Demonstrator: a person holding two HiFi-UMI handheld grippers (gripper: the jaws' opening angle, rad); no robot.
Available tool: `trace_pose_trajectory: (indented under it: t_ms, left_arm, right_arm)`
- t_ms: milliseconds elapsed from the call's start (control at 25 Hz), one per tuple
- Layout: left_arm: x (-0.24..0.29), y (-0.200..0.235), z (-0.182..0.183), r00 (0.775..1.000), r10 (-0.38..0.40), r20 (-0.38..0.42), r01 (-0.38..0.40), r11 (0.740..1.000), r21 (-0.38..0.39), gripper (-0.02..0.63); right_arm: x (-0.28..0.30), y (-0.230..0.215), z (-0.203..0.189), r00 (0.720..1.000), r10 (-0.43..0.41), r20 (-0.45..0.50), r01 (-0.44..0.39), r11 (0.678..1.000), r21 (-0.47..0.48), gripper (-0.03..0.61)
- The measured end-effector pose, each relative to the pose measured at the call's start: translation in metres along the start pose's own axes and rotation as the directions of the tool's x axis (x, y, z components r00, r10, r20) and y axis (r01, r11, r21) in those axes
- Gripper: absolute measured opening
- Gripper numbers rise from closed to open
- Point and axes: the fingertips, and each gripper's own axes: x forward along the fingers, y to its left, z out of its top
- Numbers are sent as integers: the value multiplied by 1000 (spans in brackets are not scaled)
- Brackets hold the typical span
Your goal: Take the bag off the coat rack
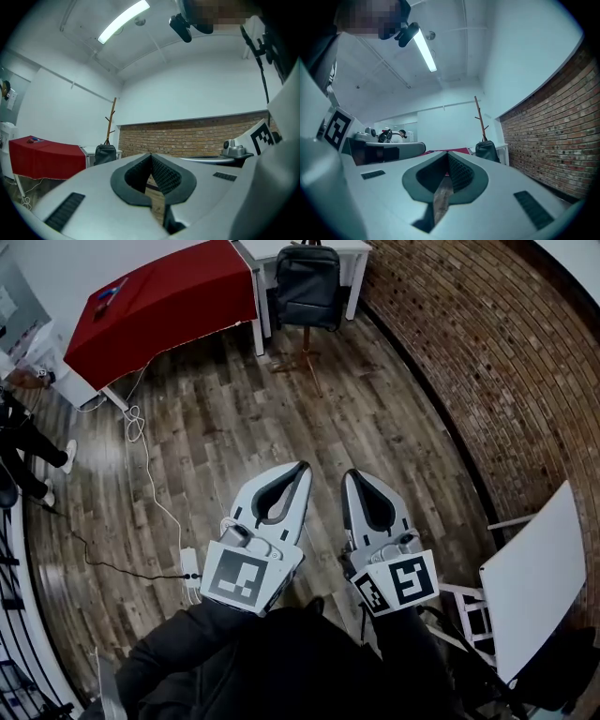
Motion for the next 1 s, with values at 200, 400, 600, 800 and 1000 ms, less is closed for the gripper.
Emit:
trace_pose_trajectory:
  t_ms: [200,400,600,800,1000]
  left_arm:
    - [45,71,8,1000,3,16,-3,1000,-15,9]
    - [74,129,13,1000,-4,27,5,1000,-28,9]
    - [93,165,15,1000,-17,22,18,999,-48,9]
    - [117,186,17,1000,-18,23,19,999,-45,9]
    - [151,199,12,1000,-17,-3,17,1000,-10,9]
  right_arm:
    - [79,-15,-3,1000,-4,-22,4,1000,1,5]
    - [145,-23,2,1000,-15,-22,15,1000,-6,5]
    - [189,-25,9,1000,-19,-25,19,1000,-25,5]
    - [218,-40,15,1000,-22,-21,21,999,-45,5]
    - [241,-71,19,1000,-31,1,31,999,-44,5]
